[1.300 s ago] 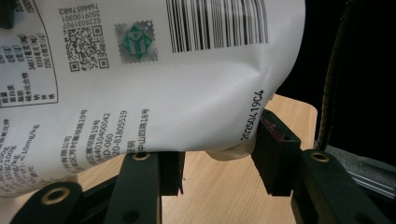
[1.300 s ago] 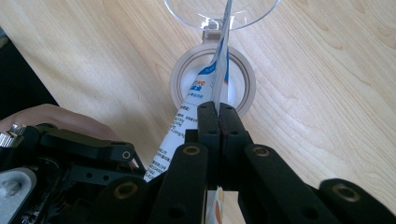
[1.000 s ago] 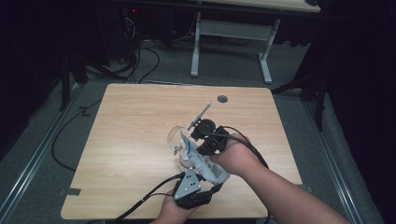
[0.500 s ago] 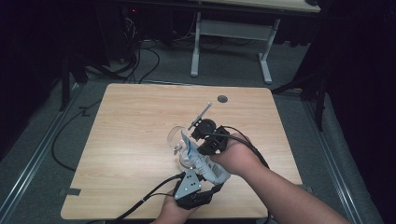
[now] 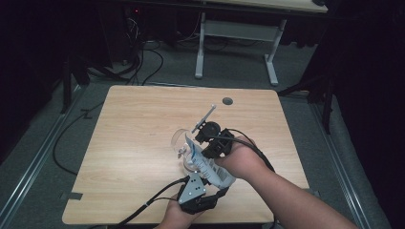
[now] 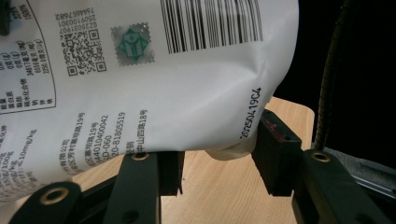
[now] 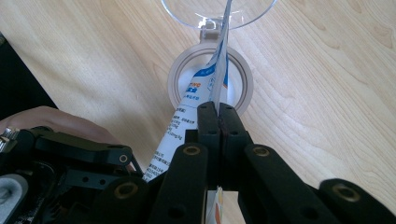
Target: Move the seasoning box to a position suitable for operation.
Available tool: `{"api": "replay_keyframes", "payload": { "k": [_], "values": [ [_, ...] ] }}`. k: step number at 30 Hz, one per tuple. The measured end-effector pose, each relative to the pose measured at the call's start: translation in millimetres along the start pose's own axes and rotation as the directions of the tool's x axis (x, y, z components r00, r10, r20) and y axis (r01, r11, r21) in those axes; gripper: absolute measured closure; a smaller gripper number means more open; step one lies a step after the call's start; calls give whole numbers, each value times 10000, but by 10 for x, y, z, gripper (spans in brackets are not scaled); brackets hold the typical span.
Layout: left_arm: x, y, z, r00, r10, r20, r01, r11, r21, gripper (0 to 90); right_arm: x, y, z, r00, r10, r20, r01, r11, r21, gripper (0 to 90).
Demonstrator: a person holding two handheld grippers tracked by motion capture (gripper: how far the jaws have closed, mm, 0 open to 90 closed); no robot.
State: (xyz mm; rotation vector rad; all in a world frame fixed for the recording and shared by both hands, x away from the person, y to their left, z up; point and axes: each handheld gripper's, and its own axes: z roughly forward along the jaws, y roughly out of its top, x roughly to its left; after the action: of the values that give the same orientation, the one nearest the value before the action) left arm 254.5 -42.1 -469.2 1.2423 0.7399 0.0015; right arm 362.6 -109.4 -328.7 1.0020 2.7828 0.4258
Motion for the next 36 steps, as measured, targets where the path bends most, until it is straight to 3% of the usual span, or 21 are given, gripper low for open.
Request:
{"api": "replay_keyframes", "payload": {
  "k": [36],
  "values": [
    [-15, 12, 3, 9999, 19, 108, -19, 10000, -33, 565, -5, 8, -15, 10000, -43, 18, 43, 10000, -53, 900]
  ]
}}
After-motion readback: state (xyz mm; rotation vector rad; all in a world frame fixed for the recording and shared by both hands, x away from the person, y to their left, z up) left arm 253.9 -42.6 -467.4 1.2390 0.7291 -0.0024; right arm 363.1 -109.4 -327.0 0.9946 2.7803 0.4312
